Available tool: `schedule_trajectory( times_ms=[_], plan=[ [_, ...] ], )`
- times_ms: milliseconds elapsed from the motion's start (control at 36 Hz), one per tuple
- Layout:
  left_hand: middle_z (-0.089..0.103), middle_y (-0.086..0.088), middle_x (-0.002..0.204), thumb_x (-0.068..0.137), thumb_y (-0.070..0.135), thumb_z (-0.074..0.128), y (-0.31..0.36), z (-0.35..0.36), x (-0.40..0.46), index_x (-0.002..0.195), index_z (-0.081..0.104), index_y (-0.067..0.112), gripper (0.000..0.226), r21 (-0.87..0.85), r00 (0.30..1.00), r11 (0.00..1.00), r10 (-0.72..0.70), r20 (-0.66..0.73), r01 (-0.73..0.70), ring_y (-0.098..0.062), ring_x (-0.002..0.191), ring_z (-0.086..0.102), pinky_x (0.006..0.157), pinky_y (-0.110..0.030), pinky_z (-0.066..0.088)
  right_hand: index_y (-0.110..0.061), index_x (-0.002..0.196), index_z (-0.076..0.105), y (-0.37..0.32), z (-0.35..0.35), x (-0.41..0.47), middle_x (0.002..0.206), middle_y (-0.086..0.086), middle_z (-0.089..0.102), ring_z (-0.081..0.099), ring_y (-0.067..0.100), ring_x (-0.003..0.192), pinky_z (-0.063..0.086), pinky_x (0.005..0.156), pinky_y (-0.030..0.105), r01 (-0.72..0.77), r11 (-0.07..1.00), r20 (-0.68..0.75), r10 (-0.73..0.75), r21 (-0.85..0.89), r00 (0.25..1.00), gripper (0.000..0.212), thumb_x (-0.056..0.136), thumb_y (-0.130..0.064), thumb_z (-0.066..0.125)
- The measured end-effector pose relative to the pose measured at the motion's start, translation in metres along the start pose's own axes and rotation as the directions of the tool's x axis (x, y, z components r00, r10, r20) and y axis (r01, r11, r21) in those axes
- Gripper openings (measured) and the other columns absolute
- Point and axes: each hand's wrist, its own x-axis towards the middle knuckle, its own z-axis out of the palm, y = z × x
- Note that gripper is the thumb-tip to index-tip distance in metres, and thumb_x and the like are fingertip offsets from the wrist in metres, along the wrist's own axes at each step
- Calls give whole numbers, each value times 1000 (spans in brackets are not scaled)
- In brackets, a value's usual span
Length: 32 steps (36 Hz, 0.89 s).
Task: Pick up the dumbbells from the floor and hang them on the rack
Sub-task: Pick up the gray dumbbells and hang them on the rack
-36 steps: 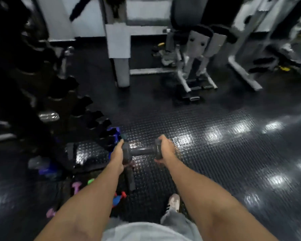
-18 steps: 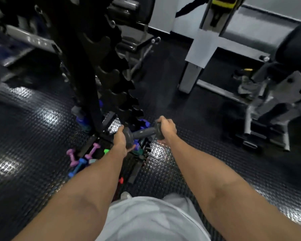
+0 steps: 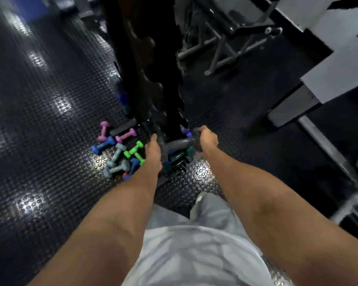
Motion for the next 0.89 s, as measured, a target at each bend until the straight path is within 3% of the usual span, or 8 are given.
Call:
schedule_trajectory(
  times_ms=[278, 389, 472, 583, 694, 750, 806, 889],
  plan=[
    [44, -3, 65, 100, 54, 43, -17, 15, 20, 143, 47, 12, 61, -161, 992, 986, 26, -123, -46, -14, 43, 41, 46, -28, 28, -10, 111, 75, -22, 16, 52, 104, 9, 67, 64, 29, 103, 53, 95, 43, 129, 980, 76, -118, -155, 990, 35, 86, -29, 61],
    [68, -9, 114, 97, 57, 47, -23, 24, 28, 125, 62, 11, 56, -249, 994, 968, -5, -106, -22, -26, 107, 64, 103, -39, 49, -16, 101, 78, -26, 23, 60, 100, 5, 67, 64, 29, 103, 53, 96, 40, 132, 978, 97, -118, -159, 988, 25, 84, -21, 60],
    [64, -8, 101, 98, 56, 46, -21, 24, 36, 107, 65, 11, 50, -259, 993, 965, 14, -118, -44, -23, 95, 62, 100, -38, 50, -12, 110, 75, -25, 28, 68, 112, 11, 70, 63, 29, 102, 51, 94, 38, 167, 971, 114, -148, -174, 982, 31, 87, -26, 60],
    [65, -9, 126, 101, 55, 40, -15, 25, 46, 132, 61, 8, 60, -319, 992, 943, 58, -112, -92, -26, 119, 59, 112, -38, 42, -9, 110, 73, -22, 39, 82, 114, 12, 68, 58, 20, 83, 43, 67, 25, 189, 971, 126, -171, -147, 977, 33, 93, -29, 55],
    [47, -16, 149, 104, 51, 33, -11, 29, 51, 146, 47, 5, 64, -364, 992, 926, 64, -109, -100, -32, 137, 46, 118, -37, 33, 1, 136, 54, -25, 47, 90, 137, 16, 56, 52, 33, 126, 38, 111, 39, 122, 990, 141, -111, -70, 984, 69, 95, -54, 49],
    [67, -8, 125, 106, 43, 31, -4, 27, 59, 125, 65, 13, 48, -394, 989, 912, 68, -130, -115, -22, 109, 68, 95, -23, 53, -4, 140, 53, -27, 53, 90, 142, 12, 54, 49, 30, 131, 32, 116, 42, 132, 991, 202, -124, -23, 971, 74, 93, -60, 46],
    [66, 6, 61, 106, 40, 34, -1, 25, 68, 71, 63, 24, 48, -463, 992, 881, 48, -120, -99, -12, 54, 61, 49, -15, 47, -12, 143, 51, -25, 56, 91, 146, 8, 52, 47, 27, 134, 31, 118, 44, 148, 988, 280, -156, 50, 947, 72, 91, -61, 44],
    [60, 8, 58, 102, 43, 41, -6, 22, 70, 65, 60, 23, 46, -438, 990, 894, 42, -133, -97, -13, 63, 50, 55, -22, 41, -19, 148, 43, -16, 53, 95, 148, 5, 49, 44, 25, 136, 30, 117, 48, 170, 976, 283, -203, 139, 937, 66, 93, -55, 44]
  ],
)
